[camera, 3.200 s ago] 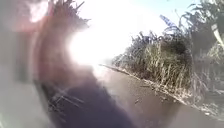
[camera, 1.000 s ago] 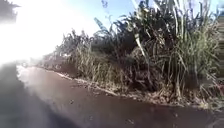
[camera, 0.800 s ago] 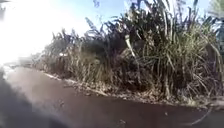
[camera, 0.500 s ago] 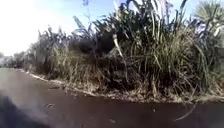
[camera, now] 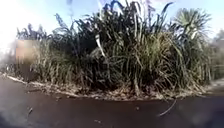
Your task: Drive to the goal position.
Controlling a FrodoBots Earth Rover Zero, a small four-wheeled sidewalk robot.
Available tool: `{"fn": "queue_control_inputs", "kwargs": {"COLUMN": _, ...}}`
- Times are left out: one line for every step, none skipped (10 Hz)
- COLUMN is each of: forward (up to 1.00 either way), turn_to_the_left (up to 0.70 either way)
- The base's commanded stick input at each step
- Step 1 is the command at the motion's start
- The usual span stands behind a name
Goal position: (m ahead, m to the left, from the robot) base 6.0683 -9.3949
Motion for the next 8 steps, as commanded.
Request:
{"fn": "queue_control_inputs", "kwargs": {"forward": 0.00, "turn_to_the_left": -0.70}}
{"fn": "queue_control_inputs", "kwargs": {"forward": 0.00, "turn_to_the_left": -0.70}}
{"fn": "queue_control_inputs", "kwargs": {"forward": 0.00, "turn_to_the_left": -0.70}}
{"fn": "queue_control_inputs", "kwargs": {"forward": 0.00, "turn_to_the_left": -0.70}}
{"fn": "queue_control_inputs", "kwargs": {"forward": 0.00, "turn_to_the_left": -0.70}}
{"fn": "queue_control_inputs", "kwargs": {"forward": 0.00, "turn_to_the_left": -0.70}}
{"fn": "queue_control_inputs", "kwargs": {"forward": 0.00, "turn_to_the_left": -0.70}}
{"fn": "queue_control_inputs", "kwargs": {"forward": 0.00, "turn_to_the_left": -0.70}}
